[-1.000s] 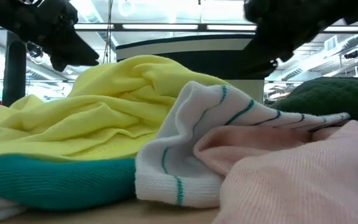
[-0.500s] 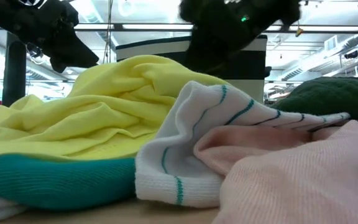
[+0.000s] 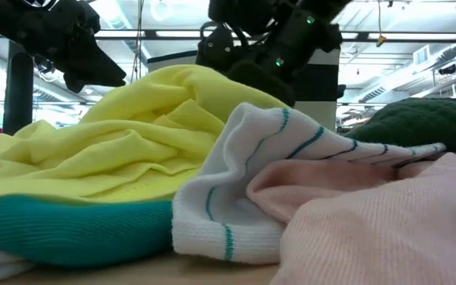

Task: Sort clothes
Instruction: Put the yellow shirt into the blue laundry bin

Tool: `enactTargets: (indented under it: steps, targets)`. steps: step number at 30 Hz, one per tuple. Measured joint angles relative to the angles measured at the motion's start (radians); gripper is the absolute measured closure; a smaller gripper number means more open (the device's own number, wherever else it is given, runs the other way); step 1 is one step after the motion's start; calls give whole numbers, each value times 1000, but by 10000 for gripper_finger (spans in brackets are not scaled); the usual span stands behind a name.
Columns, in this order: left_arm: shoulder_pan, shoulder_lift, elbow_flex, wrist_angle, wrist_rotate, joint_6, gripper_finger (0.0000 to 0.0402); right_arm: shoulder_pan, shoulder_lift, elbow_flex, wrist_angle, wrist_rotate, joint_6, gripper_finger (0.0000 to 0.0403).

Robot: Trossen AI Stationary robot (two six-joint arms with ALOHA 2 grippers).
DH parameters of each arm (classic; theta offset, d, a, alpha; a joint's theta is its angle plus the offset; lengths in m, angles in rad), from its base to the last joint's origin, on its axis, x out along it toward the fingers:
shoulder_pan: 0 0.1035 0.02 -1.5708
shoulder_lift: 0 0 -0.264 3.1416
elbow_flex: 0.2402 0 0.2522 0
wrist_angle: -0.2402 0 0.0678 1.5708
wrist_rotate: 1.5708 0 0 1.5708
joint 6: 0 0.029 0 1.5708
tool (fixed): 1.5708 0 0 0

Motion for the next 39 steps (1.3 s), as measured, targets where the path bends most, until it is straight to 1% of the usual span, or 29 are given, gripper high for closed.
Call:
enactTargets:
  steps: [2,3,4,8,11,15,19,23,26,29,33,36,39]
  targets:
    - [0,0,0,0,5,0,245,-5,-8,30,-70,-1,-11,353]
    - [0,0,0,0,5,0,245,-7,-17,49,-116,-1,-23,377]
    - [0,0,0,0,6,0,245,-8,-29,72,-149,1,-32,385]
    - [0,0,0,0,9,0,245,-8,-84,174,-296,58,-47,393]
    - [0,0,0,0,10,0,245,-8,-131,249,-370,95,-81,397]
    - [0,0,0,2,11,0,245,-16,-201,355,-413,170,-110,399]
    - [0,0,0,5,11,0,245,-36,-256,457,-413,254,-170,400]
    - [0,0,0,6,11,0,245,-79,-289,577,-387,332,-273,401]
    - [0,0,0,6,11,1,245,-127,-289,687,-347,362,-357,401]
    - [0,0,0,7,11,4,245,-184,-288,785,-248,394,-464,401]
    - [0,0,0,7,11,5,245,-275,-286,874,-115,448,-567,402]
    - [0,0,0,7,11,5,245,-345,-287,919,-53,476,-584,402]
    - [0,0,0,7,11,6,245,-402,-290,926,-84,480,-536,402]
